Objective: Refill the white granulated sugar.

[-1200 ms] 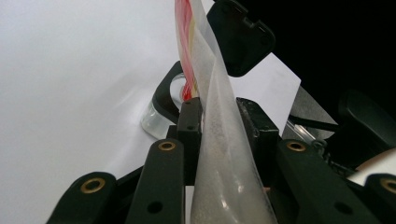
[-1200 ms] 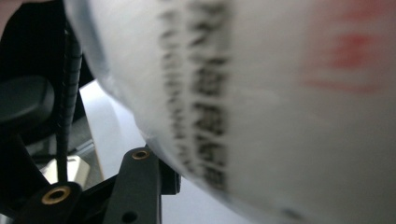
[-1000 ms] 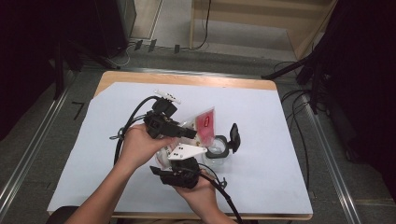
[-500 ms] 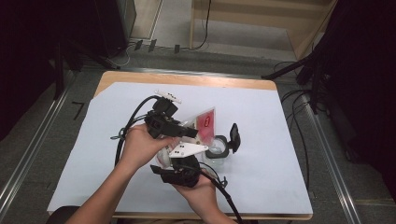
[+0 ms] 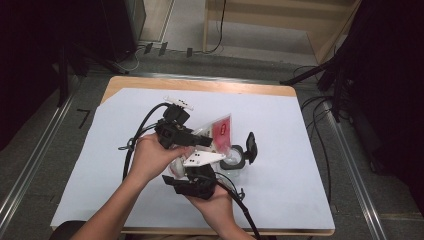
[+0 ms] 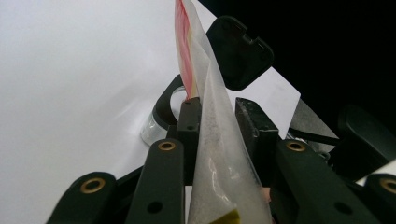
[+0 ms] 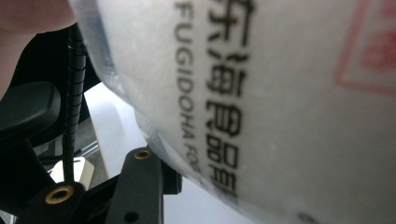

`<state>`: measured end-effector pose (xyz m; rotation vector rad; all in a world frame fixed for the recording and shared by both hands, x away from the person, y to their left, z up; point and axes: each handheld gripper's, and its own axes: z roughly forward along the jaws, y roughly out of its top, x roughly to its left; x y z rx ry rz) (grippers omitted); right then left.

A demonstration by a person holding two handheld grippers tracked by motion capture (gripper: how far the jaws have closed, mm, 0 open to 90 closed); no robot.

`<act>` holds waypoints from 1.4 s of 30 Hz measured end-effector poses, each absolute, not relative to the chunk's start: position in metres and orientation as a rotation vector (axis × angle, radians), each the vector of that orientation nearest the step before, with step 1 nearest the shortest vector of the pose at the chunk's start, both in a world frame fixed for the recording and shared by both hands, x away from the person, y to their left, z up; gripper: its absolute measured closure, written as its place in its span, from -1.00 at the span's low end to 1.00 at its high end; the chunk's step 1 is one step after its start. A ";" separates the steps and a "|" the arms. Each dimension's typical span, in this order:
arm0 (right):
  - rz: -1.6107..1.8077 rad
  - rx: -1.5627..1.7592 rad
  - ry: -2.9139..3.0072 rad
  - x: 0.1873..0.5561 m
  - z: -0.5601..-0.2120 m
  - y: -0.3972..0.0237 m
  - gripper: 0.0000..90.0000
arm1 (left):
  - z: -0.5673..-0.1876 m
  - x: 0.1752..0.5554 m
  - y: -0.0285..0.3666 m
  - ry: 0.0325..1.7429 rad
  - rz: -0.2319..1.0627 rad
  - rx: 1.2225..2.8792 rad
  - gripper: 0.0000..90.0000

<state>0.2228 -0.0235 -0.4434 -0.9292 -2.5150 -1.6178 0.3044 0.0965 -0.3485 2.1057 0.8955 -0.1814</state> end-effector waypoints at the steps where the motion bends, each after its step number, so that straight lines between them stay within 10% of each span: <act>1: -1.620 -0.929 -2.516 0.222 -0.444 -0.023 0.36 | -0.349 0.304 0.096 0.894 -0.183 2.100 0.66; 42: -1.621 -0.890 -2.566 0.219 -0.441 -0.020 0.37 | -0.346 0.306 0.095 0.900 -0.182 2.104 0.66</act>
